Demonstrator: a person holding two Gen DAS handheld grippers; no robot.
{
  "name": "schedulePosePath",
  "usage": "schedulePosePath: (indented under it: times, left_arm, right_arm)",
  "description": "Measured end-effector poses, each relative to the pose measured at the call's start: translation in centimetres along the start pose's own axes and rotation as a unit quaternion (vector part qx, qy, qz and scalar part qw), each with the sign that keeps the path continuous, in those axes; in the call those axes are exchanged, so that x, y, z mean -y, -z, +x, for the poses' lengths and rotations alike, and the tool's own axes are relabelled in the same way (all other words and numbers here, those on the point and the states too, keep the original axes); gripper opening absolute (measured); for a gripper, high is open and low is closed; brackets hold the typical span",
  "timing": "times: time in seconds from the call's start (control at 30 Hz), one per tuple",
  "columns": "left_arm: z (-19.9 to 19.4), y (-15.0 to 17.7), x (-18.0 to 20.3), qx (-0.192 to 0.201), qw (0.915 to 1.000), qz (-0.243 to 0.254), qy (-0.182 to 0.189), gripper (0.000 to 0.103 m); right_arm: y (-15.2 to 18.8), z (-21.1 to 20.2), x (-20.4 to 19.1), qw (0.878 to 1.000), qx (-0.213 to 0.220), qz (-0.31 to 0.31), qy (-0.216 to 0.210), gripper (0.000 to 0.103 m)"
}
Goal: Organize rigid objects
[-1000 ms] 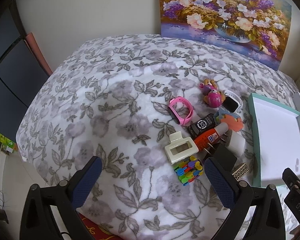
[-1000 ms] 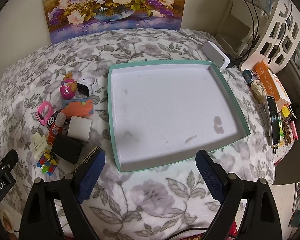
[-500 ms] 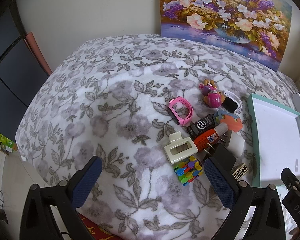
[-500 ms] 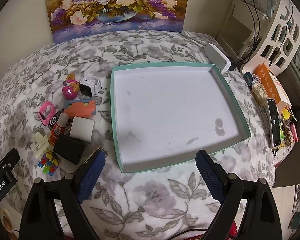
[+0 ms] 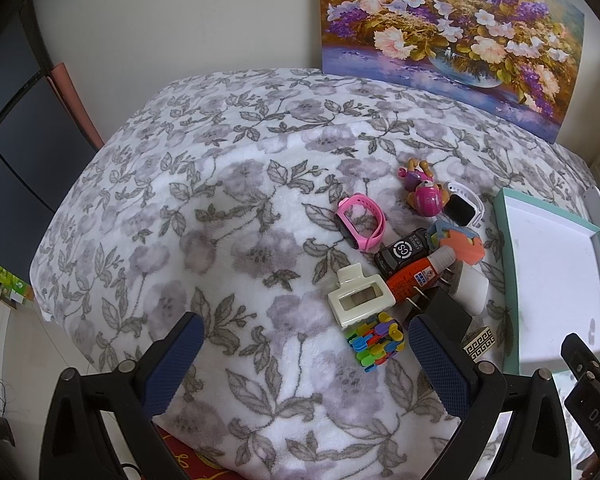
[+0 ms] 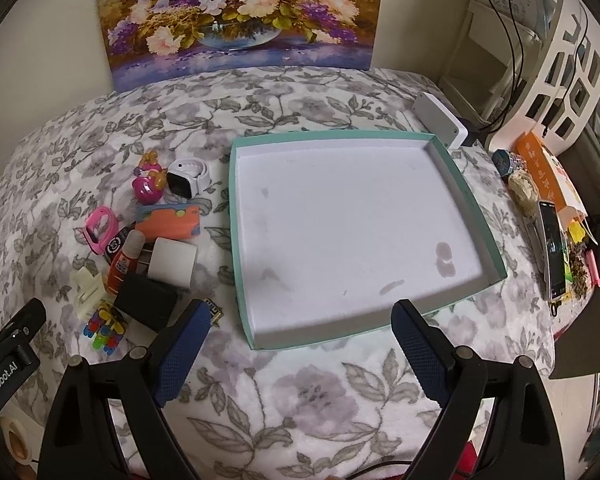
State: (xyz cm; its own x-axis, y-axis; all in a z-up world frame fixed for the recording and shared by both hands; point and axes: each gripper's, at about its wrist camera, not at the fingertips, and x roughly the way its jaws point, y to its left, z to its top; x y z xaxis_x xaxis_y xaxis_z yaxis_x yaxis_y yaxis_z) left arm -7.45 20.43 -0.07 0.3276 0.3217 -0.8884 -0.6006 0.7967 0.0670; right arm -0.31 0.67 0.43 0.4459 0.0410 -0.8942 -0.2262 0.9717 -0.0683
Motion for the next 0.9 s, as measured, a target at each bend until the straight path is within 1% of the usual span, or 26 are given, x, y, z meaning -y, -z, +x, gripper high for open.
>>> schedulePosePath:
  times: [0.3, 0.4, 0.47, 0.67, 0.83, 0.9]
  left_arm:
    - [0.0, 0.0, 0.3, -0.002, 1.0000, -0.003, 0.002, 0.103]
    - [0.2, 0.0, 0.1, -0.005, 1.0000, -0.008, 0.002, 0.103]
    - [0.8, 0.0, -0.4, -0.014, 0.9998, -0.014, 0.003, 0.103]
    - [2.4, 0.2, -1.1, -0.042, 0.9986, -0.033, -0.001, 0.103]
    - [4.4, 0.2, -1.7, -0.073, 0.9961, -0.050, 0.001, 0.103]
    - [5.1, 0.3, -2.0, -0.086, 0.9946, -0.058, 0.008, 0.103]
  right_arm:
    - [0.2, 0.1, -0.9, 1.000, 0.002, -0.016, -0.009, 0.092]
    - [0.2, 0.4, -1.3, 0.999, -0.001, -0.026, -0.022, 0.092]
    - [0.3, 1.2, -2.0, 0.998, -0.014, -0.046, -0.043, 0.092]
    - [1.4, 3.5, -4.7, 0.990, -0.049, -0.115, -0.067, 0.092]
    - [2.2, 4.3, -6.4, 0.983, -0.050, -0.160, -0.079, 0.092]
    - [2.4, 5.0, -6.8, 0.979, -0.058, -0.174, -0.090, 0.092]
